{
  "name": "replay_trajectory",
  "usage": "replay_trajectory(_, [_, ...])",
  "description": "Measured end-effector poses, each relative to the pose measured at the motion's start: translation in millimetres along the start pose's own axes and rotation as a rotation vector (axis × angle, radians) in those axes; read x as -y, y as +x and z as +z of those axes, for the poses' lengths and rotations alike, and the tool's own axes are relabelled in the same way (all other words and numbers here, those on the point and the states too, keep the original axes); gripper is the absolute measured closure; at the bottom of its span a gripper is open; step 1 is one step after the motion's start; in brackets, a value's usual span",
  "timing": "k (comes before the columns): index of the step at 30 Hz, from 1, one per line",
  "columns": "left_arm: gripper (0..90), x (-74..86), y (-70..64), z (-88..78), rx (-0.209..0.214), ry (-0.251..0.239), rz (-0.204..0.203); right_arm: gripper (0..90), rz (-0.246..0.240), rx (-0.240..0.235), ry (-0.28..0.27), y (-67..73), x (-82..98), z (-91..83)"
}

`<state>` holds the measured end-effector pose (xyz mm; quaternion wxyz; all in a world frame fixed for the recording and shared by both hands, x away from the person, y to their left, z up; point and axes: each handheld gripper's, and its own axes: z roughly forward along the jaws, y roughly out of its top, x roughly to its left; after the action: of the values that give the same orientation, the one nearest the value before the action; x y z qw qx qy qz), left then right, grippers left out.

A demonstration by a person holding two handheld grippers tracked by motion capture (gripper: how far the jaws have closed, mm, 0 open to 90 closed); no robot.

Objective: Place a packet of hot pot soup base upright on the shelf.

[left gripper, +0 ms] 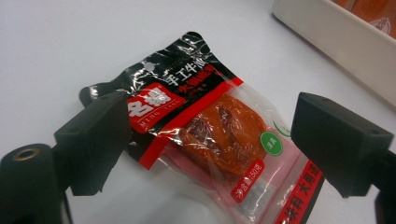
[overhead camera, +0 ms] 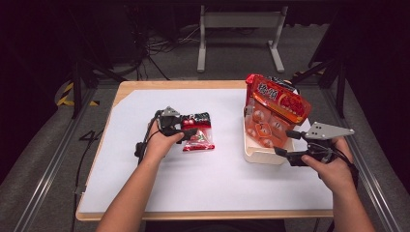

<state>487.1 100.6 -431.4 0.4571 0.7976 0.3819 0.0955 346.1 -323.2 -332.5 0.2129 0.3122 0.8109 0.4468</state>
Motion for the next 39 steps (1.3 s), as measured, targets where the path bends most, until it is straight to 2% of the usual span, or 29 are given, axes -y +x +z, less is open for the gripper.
replay_trajectory(7, [12.6,0.0,1.2,11.8,-0.002,0.019,-0.004,25.8,-0.003,-0.003,0.006,1.1,0.3,2.9])
replay_trajectory(9, [12.3,1.5,3.0,15.4,-0.008,0.032,-0.011,25.7,-0.003,-0.003,0.007,1.1,0.3,3.0])
replay_trajectory(11, [11.3,5.4,8.4,21.6,-0.031,0.053,-0.026,25.5,-0.008,-0.002,0.008,0.8,0.6,3.3])
replay_trajectory(14, [9.6,6.6,10.9,23.1,-0.044,0.062,-0.04,25.5,-0.011,0.0,0.01,0.9,0.8,3.5])
replay_trajectory(16, [9.7,7.2,12.5,24.0,-0.027,0.067,-0.067,25.4,-0.012,0.0,0.011,0.8,0.8,3.6])
replay_trajectory(19, [9.1,6.9,11.4,25.7,-0.027,0.076,-0.073,25.3,-0.009,-0.001,0.015,1.1,0.8,4.3])
replay_trajectory(23, [7.5,6.4,12.2,27.4,-0.007,0.096,-0.071,25.2,-0.014,-0.002,0.019,2.5,0.2,5.8])
replay_trajectory(25, [11.0,6.8,11.2,27.5,0.019,0.089,-0.066,25.1,-0.02,-0.005,0.018,3.2,-0.1,6.4])
replay_trajectory(27, [18.5,7.0,6.7,28.5,0.051,0.09,-0.056,25.1,-0.019,-0.005,0.021,3.5,-0.3,7.2])
replay_trajectory(29, [26.2,6.9,3.8,29.4,0.064,0.095,-0.049,25.1,-0.021,-0.004,0.023,3.4,-0.4,7.9])
replay_trajectory(32, [34.1,7.1,3.0,29.8,0.076,0.092,-0.061,24.9,-0.024,-0.008,0.025,4.3,-1.1,9.1])
replay_trajectory(33, [38.2,7.6,2.7,29.6,0.092,0.089,-0.074,24.8,-0.025,-0.009,0.024,4.5,-1.3,9.3])
replay_trajectory(36, [44.1,7.5,0.9,29.6,0.095,0.09,-0.084,24.8,-0.026,-0.01,0.023,4.5,-1.5,9.6])
replay_trajectory(37, [48.8,6.6,-1.3,28.7,0.088,0.093,-0.076,24.8,-0.027,-0.007,0.023,3.9,-1.5,10.0])
replay_trajectory(39, [51.6,6.2,-3.5,28.2,0.074,0.089,-0.073,24.8,-0.027,-0.007,0.024,3.7,-1.3,10.5])
